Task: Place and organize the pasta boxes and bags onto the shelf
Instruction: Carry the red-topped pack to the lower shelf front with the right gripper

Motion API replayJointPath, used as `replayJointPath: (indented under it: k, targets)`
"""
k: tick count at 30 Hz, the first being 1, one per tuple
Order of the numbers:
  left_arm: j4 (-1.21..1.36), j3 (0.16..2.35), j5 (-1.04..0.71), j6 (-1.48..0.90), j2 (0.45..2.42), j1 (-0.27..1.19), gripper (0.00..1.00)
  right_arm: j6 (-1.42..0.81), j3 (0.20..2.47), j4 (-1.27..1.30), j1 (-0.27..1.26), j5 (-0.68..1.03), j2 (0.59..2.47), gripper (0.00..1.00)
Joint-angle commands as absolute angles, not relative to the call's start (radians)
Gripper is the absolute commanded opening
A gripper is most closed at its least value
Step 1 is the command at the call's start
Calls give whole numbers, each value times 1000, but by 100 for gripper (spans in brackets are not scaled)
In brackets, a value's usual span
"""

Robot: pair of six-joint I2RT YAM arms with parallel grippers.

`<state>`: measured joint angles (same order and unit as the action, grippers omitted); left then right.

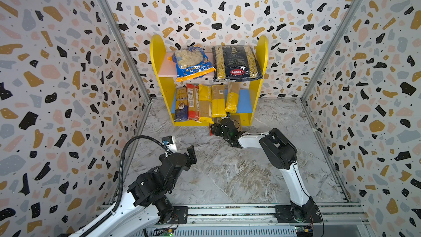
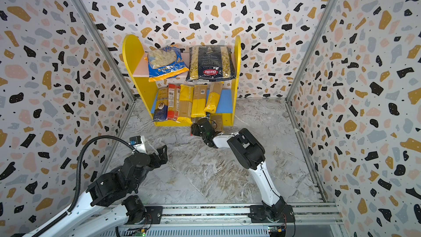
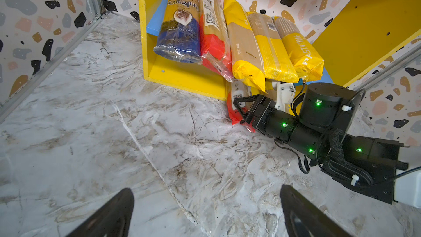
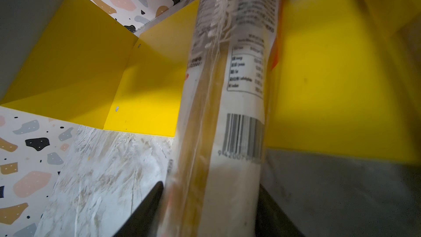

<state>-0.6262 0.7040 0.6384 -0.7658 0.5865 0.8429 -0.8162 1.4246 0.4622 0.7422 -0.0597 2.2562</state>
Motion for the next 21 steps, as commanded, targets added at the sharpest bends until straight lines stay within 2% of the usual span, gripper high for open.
replayJointPath:
  k: [1, 16, 18, 21]
  targets:
    - [-602, 718, 652, -751, 571, 844, 100, -802, 1443, 592, 733, -56, 2189, 62]
    - [-625, 702, 620, -779, 491, 844, 100, -779, 1206, 625, 743, -46, 2007, 70]
    - [-626, 704, 620, -779, 487, 845, 100, -782, 1175, 623, 744, -42, 1983, 67]
    - [-626, 704, 623, -778, 486, 845, 100, -787, 1124, 628, 761, -30, 1950, 58]
